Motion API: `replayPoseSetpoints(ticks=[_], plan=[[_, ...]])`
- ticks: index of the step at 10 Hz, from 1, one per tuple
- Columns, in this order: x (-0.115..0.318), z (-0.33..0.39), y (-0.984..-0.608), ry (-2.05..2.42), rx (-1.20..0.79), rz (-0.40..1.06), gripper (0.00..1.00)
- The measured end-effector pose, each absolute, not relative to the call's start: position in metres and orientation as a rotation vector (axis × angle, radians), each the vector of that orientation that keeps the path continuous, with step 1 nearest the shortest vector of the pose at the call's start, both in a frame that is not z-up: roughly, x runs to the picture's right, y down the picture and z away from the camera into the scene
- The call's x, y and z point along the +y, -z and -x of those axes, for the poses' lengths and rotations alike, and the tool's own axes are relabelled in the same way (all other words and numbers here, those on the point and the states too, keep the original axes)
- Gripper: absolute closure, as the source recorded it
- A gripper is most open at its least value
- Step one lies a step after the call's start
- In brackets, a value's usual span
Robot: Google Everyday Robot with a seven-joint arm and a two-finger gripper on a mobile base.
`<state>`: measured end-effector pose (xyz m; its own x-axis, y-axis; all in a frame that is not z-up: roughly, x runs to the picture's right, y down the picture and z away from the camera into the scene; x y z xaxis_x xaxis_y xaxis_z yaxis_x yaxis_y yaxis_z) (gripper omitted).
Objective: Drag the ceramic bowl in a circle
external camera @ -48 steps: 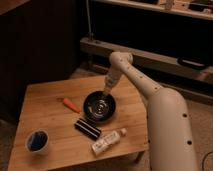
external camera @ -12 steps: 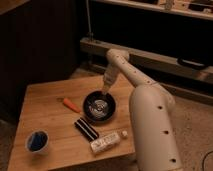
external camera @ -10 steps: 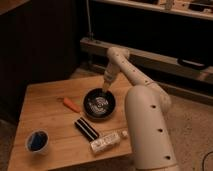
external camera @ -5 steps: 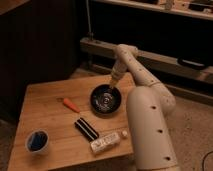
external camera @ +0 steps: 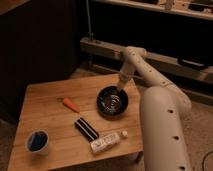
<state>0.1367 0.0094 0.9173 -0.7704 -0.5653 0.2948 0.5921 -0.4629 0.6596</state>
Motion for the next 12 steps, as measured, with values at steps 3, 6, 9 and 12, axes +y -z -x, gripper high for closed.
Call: replayPoseSetpoints(ticks=[3,6,9,12], plan=[[0.052,-0.206,-0.885,2.15,-1.005,0.159,1.0],[0.086,-0.244,-0.864,2.129,-1.026,0.193,1.0],[0.101,-0.241,-0.86,2.174,-1.069,0.157,1.0],[0.101,-0.187,-0.863,2.268,-1.146,0.083,1.0]])
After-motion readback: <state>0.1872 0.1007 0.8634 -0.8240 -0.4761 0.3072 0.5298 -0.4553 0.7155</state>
